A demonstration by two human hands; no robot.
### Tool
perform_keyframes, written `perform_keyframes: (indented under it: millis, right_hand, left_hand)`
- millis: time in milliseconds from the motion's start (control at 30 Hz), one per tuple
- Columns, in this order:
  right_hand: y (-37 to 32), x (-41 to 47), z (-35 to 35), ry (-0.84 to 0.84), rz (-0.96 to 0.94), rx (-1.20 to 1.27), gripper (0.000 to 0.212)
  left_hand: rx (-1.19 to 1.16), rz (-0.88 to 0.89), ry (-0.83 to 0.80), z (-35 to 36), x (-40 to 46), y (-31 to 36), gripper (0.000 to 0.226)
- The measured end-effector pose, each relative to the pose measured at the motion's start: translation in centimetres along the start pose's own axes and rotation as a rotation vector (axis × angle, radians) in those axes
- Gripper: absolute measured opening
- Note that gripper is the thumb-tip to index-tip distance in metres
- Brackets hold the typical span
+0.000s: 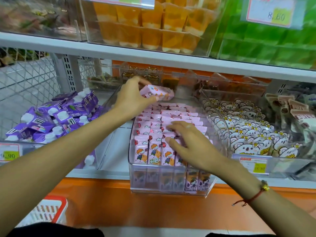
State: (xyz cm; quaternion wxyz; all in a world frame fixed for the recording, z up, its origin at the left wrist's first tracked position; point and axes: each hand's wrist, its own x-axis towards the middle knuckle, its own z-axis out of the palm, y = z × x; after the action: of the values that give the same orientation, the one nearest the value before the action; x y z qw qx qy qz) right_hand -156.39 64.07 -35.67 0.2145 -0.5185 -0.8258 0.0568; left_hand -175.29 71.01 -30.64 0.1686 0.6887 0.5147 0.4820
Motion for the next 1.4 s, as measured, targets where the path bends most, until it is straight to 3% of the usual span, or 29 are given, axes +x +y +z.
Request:
perform_keyframes:
  millis: [167,533,800,900,1067,1200,1400]
  right_hand:
    - [0.3,0.0,-0.3,-0.040,0.012,-0.004,0.046]
    - [0.6,0.1,-0.1,-0.047,0.012,-0.014,0.046]
    - [0.3,0.0,-0.1,-0.039,0.017,-0.002,0.044]
    - [0.2,0.0,-0.2,-0.044,0.016,-0.010,0.044]
    - [0.0,0.0,-0.5,-0.058,0.014,-0.027,0.045]
    - [-0.5,-0.2,-1.2,-0.020,-0.035,-0.143,0.047]
    - [-1.2,-1.4,-1.8,-0.039,-0.073,-0.214,0.047]
  left_hand:
    - [0.247,0.032,-0.065,2.4,2.2,-0.9,0.044]
    - [0.525,0.155,-0.423,2.9,5.5,-0.7,0.048]
    - [0.565,0.098,-0.388,6.4,6.0,-0.5,0.047]
    - [0.661,0.091,-0.507,6.8,5.9,-1.3,0.031]
    - [0.695,0.081,-0.717,5.6,6.5,-1.4,0.036]
    - [0.723,0.174,-0.697,5.0,6.6,-1.2,0.038]
    - [0.643,0.130,-0.583,6.0,5.7,-1.4,0.022]
